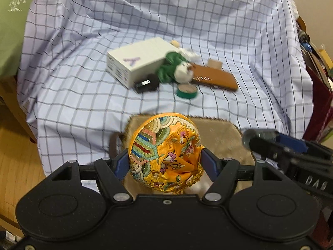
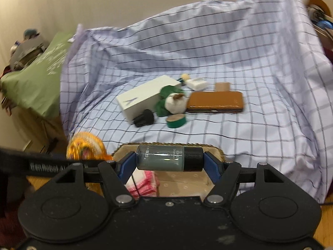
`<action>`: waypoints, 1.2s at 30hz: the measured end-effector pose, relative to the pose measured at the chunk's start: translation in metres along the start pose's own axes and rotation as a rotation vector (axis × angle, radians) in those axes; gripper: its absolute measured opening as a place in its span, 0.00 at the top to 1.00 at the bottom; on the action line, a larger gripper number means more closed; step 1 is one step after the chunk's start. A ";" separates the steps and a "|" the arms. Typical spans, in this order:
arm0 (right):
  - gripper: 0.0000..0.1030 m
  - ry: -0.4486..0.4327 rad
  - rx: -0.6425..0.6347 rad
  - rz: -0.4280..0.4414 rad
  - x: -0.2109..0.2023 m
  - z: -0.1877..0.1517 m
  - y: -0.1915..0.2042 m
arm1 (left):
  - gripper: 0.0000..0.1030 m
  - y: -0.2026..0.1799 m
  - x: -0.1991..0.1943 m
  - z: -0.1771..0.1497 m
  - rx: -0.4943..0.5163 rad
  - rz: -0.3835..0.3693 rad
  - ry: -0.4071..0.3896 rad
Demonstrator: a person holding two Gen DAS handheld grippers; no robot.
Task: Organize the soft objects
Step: 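Lower the pouch and bottle into the basket and open both grippers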
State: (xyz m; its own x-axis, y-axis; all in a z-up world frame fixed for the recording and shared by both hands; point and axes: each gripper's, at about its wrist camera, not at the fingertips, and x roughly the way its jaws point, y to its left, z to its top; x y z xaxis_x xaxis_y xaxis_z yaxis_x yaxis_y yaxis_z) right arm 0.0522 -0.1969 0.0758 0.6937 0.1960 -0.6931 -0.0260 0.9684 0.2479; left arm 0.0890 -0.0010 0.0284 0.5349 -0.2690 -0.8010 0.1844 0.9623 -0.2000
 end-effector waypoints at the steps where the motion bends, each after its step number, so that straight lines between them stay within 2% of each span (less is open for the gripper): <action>1: 0.33 0.000 0.010 -0.008 -0.001 -0.002 -0.002 | 0.36 -0.003 0.002 -0.003 -0.001 0.001 0.008; 5: 0.33 -0.001 0.040 -0.036 -0.005 -0.010 -0.006 | 0.36 -0.011 0.006 -0.014 -0.003 0.005 0.021; 12: 0.33 -0.002 0.092 -0.044 -0.013 -0.022 -0.013 | 0.36 -0.021 0.005 -0.021 -0.002 0.041 -0.019; 15: 0.33 0.008 0.103 -0.047 -0.014 -0.027 -0.015 | 0.36 -0.025 0.008 -0.026 -0.003 0.043 -0.013; 22: 0.33 0.036 0.101 -0.067 -0.007 -0.030 -0.014 | 0.35 -0.020 0.019 -0.030 -0.035 0.044 0.023; 26: 0.33 0.048 0.096 -0.067 -0.005 -0.031 -0.012 | 0.34 -0.016 0.019 -0.032 -0.050 0.046 0.021; 28: 0.33 0.054 0.091 -0.070 -0.004 -0.032 -0.011 | 0.29 -0.015 0.017 -0.034 -0.054 0.046 0.018; 36: 0.33 0.078 0.082 -0.071 0.001 -0.033 -0.011 | 0.28 -0.011 0.012 -0.037 -0.066 0.055 0.003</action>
State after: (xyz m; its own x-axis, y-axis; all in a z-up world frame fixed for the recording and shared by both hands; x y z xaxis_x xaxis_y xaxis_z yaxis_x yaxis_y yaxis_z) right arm 0.0295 -0.2022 0.0502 0.6336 0.1414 -0.7606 0.0826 0.9652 0.2483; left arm 0.0630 -0.0128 0.0004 0.5402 -0.2159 -0.8134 0.1004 0.9762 -0.1924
